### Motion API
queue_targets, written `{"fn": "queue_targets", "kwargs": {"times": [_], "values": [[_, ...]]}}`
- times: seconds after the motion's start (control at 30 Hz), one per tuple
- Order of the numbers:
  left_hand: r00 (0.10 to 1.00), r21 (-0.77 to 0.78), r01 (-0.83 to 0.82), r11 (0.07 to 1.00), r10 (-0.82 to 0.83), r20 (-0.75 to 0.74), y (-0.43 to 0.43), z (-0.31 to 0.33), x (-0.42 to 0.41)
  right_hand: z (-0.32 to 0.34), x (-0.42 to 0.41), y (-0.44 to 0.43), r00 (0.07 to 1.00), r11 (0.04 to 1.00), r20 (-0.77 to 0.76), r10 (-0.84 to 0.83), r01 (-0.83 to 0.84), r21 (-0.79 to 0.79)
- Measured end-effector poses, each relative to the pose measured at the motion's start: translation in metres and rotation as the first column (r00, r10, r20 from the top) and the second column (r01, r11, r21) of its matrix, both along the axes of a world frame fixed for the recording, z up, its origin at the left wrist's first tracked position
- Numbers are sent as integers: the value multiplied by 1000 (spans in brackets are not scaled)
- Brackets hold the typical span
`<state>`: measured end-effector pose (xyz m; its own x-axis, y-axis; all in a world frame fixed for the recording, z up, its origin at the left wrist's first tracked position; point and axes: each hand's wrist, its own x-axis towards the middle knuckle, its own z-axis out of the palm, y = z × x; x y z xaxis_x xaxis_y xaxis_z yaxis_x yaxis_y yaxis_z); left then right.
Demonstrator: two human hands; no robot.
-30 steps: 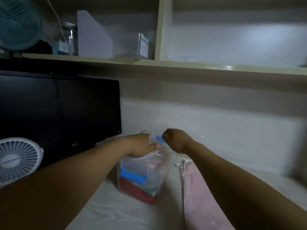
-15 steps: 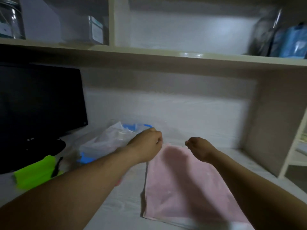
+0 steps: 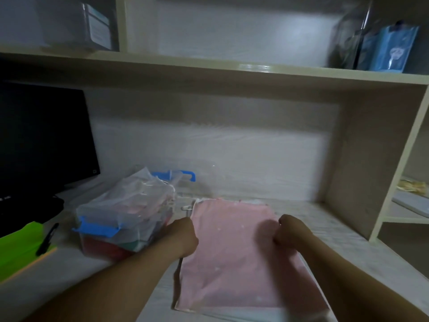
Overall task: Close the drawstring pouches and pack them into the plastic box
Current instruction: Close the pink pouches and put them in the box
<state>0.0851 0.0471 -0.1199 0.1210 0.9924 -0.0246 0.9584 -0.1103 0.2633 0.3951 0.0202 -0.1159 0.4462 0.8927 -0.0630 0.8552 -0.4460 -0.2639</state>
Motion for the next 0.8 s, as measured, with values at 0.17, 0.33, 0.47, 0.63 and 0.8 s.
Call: {"fn": "queue_targets", "kwargs": {"times": [0.17, 0.33, 0.47, 0.63, 0.8], "values": [[998, 68, 32, 997, -36, 55, 1, -5, 1, 0, -5, -7, 999, 993, -20, -40, 42, 114], [905, 81, -71, 994, 31, 425, -5, 8, 3, 4, 3, -15, 984, 973, -160, -80, 112, 200], [688, -43, -100, 994, 101, 719, -12, 24, -6, 29, -1, -38, 789, 961, -614, 14, 158, 225], [363, -247, -3, 969, 231, 903, -53, 48, -23, 57, -2, -89, 314, 992, -942, 123, -22, 122], [376, -403, 227, 887, 301, 876, -71, 27, -49, 26, -14, -106, 258, 993, -962, 90, 56, 108]]}}
